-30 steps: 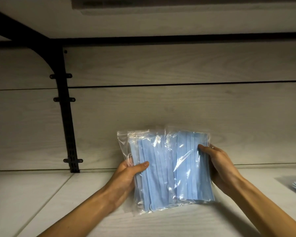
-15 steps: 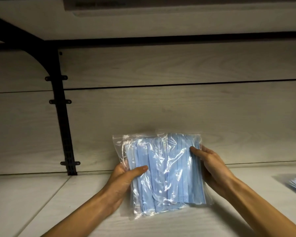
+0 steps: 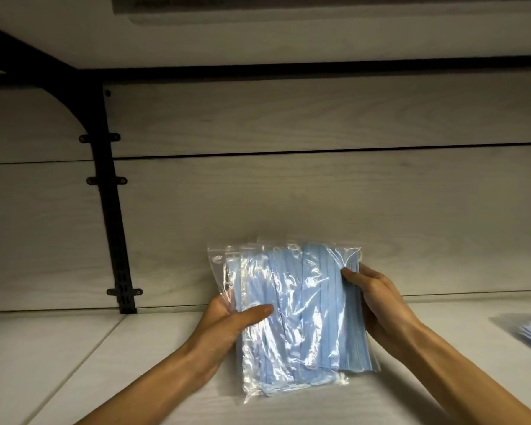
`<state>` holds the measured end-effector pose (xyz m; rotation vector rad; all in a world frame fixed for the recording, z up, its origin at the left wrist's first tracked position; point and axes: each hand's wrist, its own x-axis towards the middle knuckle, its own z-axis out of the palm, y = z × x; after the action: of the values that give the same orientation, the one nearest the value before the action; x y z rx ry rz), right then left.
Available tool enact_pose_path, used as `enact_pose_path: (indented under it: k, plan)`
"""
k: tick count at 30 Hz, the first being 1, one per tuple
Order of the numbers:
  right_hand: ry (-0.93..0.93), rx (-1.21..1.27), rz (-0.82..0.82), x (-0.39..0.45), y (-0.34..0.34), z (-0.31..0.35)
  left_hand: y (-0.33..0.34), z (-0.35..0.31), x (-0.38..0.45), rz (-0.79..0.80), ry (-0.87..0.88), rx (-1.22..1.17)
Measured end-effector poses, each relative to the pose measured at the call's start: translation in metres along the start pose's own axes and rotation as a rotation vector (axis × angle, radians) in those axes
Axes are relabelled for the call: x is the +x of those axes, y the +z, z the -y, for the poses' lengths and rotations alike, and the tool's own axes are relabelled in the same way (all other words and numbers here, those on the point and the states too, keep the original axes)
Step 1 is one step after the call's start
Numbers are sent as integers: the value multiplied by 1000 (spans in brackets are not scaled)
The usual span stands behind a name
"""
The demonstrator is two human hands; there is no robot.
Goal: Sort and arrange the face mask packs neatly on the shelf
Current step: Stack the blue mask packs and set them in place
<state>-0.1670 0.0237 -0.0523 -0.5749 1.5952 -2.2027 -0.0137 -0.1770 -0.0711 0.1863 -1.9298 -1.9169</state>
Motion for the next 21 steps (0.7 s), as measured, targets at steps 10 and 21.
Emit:
enact_pose_path:
  k: [10, 21]
  plan:
    - [27, 16, 22, -4, 9, -5, 0, -5, -2, 35, -159, -97]
    - [-359, -187, 52, -25, 32, 7, 17, -22, -11, 189, 10, 88]
